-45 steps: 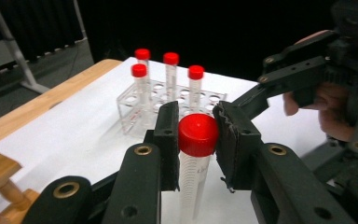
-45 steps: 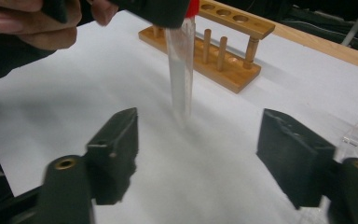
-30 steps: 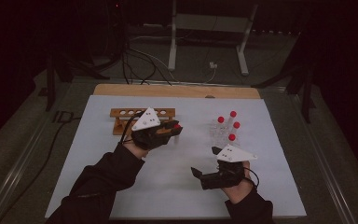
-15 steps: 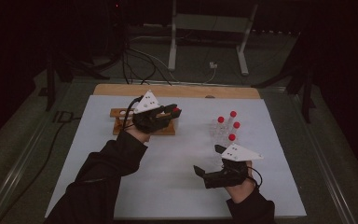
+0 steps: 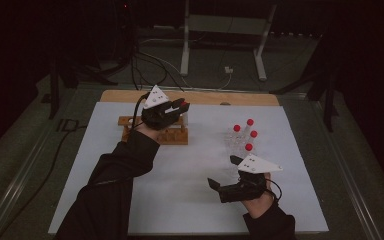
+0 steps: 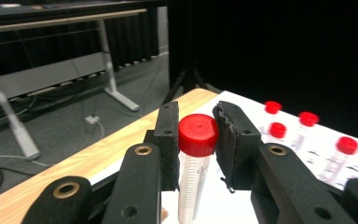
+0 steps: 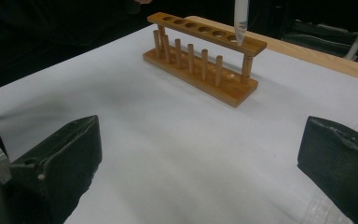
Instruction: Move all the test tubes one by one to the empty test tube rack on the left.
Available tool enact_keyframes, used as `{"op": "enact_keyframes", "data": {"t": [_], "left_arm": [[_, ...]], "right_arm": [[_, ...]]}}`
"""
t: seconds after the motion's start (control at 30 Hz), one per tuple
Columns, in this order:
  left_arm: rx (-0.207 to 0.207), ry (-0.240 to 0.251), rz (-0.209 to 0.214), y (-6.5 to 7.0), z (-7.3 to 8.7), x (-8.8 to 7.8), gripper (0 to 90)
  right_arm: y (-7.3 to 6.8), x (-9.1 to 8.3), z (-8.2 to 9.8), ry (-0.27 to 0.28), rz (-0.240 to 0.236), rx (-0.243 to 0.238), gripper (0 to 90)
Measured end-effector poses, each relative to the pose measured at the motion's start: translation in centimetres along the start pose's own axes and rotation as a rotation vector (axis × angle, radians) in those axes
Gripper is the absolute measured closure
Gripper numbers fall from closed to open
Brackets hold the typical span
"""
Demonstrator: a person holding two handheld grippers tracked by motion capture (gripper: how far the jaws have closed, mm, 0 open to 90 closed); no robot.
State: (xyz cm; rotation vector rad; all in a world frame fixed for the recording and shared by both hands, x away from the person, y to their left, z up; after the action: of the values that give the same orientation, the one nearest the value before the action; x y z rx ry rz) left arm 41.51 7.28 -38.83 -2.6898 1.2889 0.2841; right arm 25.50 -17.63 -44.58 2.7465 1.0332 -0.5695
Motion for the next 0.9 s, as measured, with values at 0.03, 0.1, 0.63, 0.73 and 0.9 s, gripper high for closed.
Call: {"op": "enact_keyframes", "data": {"t": [0.03,0.1,0.63,0.73,0.9], "left_arm": [[-0.003,0.001,-0.014,-0.3,0.1,0.0,72.1],[-0.014,0.005,-0.031,-1.0,0.1,0.1,72.1],[-0.031,-0.021,-0.136,-3.6,2.2,1.4,72.1],[-0.047,-0.032,-0.136,-3.7,3.0,1.7,72.1],[-0.07,-0.049,-0.138,-3.9,4.3,2.3,72.1]], "right_arm": [[0.0,0.0,0.0,0.0,0.003,0.0,0.0],[0.0,0.0,0.0,-0.001,0.0,-0.001,0.0],[0.2,-0.2,0.1,-0.005,-0.01,0.0,0.0],[0.2,-0.1,0.1,-0.007,-0.012,0.0,0.0],[0.2,-0.1,0.2,-0.001,-0.022,0.002,0.0]]}}
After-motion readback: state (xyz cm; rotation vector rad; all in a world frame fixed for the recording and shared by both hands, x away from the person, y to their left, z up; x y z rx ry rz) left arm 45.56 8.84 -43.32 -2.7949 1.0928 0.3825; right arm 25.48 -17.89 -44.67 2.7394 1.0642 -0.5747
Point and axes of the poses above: each handheld gripper's, and its own axes: x roughly forward along the jaws, z roughly out of its underside, y roughly to its right, the point moved 2 cm from there along x, roughly forward along the jaws, and after that the axes turned 4 degrees about z, right-handed, at the moved point
